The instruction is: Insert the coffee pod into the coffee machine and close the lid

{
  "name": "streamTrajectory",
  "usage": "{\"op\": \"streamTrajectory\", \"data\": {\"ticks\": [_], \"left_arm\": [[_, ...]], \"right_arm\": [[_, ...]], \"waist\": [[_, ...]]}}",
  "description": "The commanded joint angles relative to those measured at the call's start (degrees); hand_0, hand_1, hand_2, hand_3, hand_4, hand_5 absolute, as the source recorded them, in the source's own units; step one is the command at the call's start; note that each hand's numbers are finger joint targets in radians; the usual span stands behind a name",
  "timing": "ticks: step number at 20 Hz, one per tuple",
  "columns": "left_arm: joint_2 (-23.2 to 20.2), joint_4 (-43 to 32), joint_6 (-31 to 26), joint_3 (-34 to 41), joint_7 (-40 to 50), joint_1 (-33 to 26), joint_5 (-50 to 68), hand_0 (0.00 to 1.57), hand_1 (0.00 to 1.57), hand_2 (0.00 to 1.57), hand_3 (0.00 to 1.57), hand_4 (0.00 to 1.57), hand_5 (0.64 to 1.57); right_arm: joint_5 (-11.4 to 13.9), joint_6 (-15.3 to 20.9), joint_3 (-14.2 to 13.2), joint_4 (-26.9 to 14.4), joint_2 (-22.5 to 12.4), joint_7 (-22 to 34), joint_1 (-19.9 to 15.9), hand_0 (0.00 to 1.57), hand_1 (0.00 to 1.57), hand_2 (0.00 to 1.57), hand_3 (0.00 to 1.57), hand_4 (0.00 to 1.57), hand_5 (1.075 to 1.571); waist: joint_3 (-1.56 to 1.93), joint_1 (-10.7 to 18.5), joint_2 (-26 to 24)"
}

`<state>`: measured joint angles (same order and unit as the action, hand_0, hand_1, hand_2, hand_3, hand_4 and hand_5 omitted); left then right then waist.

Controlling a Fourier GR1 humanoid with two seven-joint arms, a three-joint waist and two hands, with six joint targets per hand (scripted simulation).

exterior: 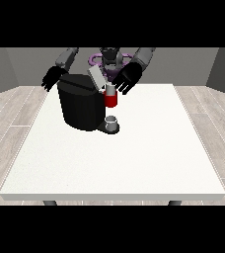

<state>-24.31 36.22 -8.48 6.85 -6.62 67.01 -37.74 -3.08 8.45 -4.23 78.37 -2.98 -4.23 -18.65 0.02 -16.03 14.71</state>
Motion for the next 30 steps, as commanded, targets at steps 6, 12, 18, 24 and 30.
{"op": "streamTrajectory", "data": {"ticks": [6, 12, 18, 24, 30], "left_arm": [[0.53, -2.63, 0.46, 0.57, -0.40, -1.55, -0.38, 1.22, 1.22, 1.27, 1.17, 0.48, 1.571], [-1.02, -1.37, 0.14, 0.50, -1.44, 0.33, -1.03, 1.16, 1.16, 1.19, 1.06, 0.46, 1.571], [1.82, -0.96, -0.33, -1.56, 0.63, -0.20, -2.60, 1.09, 1.09, 1.13, 0.96, 0.40, 1.571], [2.41, -0.94, 1.76, -1.26, 0.61, -1.32, -3.18, 1.07, 1.07, 1.12, 0.97, 0.36, 1.571], [-2.22, -1.38, -3.64, -3.24, -3.72, 0.58, -5.15, 0.00, 0.00, 0.38, 0.11, 0.00, 1.571]], "right_arm": [[1.39, 1.88, 2.25, 2.96, 1.17, 4.49, 0.05, 0.00, 0.00, 0.00, 0.00, 0.43, 1.571], [0.05, 0.01, -0.64, -0.39, -0.91, -0.73, -0.43, 0.00, 0.00, 0.00, 0.00, 0.38, 1.571], [0.11, 1.48, -0.61, -1.01, -0.33, 3.00, -1.60, 0.00, 0.00, 0.00, 0.00, 0.43, 1.571], [0.59, 0.64, 1.05, -0.95, 1.24, -1.45, 2.13, 0.00, 0.00, 0.00, 0.00, 0.46, 1.571], [0.61, 1.90, -0.19, -0.88, 0.28, 0.57, -1.05, 0.00, 0.00, 0.00, 0.00, 0.42, 1.571]], "waist": [[-0.04, -1.05, -0.87], [-0.02, -0.81, 2.68], [-0.01, 0.82, -1.26], [-0.01, 0.02, -1.27], [0.00, 0.44, 0.86]]}}
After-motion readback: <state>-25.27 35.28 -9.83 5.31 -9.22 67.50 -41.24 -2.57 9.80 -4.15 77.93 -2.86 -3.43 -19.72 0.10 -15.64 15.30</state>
